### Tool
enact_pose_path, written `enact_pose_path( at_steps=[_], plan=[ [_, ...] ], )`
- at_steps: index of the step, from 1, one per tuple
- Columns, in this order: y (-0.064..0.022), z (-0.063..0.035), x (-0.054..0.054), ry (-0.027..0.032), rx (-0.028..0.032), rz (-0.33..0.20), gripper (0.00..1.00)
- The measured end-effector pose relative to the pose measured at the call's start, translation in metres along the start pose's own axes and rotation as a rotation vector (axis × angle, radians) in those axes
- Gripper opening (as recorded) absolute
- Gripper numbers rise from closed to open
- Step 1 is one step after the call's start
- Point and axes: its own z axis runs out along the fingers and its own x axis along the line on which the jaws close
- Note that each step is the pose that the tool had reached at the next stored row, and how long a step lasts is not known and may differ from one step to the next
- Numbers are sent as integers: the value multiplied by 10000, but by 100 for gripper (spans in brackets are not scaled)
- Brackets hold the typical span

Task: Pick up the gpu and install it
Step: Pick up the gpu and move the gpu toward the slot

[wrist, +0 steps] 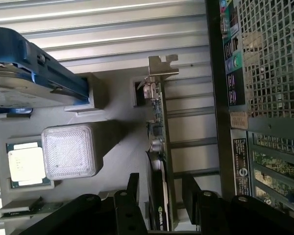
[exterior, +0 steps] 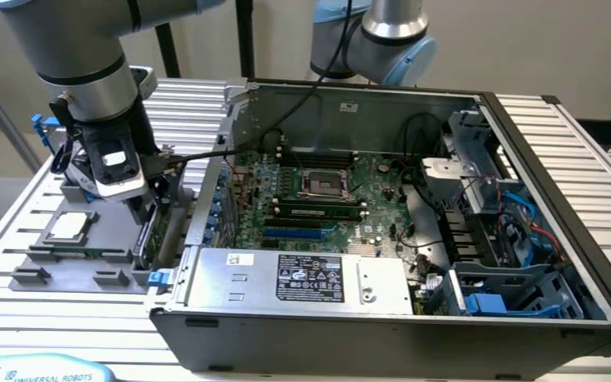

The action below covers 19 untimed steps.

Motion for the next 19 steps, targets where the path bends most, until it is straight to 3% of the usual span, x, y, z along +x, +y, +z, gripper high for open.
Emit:
enact_pose_path(
  at_steps=[5,10,19],
  plan=[
    [-4,90,2,24,3,3,48],
    [-5,133,-2,155,20,6,48],
    [3,148,-18,161,21,-21,46]
  ],
)
